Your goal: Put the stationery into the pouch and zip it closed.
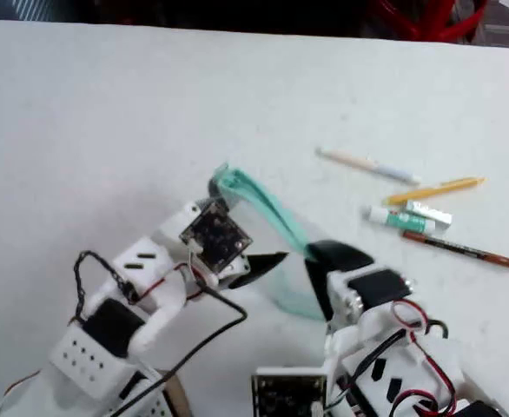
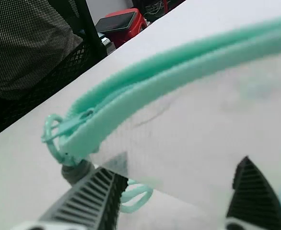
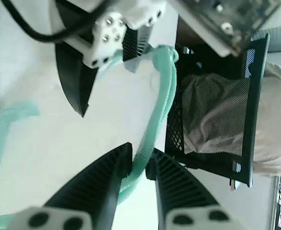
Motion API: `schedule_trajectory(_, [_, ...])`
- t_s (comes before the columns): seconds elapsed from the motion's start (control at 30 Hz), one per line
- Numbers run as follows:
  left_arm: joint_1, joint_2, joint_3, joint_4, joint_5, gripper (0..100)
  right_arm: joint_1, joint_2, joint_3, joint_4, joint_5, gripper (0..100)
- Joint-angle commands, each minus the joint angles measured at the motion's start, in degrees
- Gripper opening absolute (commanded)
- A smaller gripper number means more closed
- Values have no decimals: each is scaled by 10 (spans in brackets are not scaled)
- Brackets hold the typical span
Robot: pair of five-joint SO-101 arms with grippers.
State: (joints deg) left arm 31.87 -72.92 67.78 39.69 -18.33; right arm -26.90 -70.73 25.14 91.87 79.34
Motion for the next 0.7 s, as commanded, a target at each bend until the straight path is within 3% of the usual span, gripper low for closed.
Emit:
schedule_trajectory(0.0, [23,-90,-17,27,-29,197,25,3,48,-6,0,18])
schedule_trajectory(0.13, [23,-182,11,41,-28,90,42,3,79,-2,-45,18])
schedule_trajectory(0.47, [-1,-320,71,99,-26,61,50,4,91,-55,-236,18])
schedule_trajectory(0.67, [-4,-319,72,103,7,61,50,3,123,-63,-245,18])
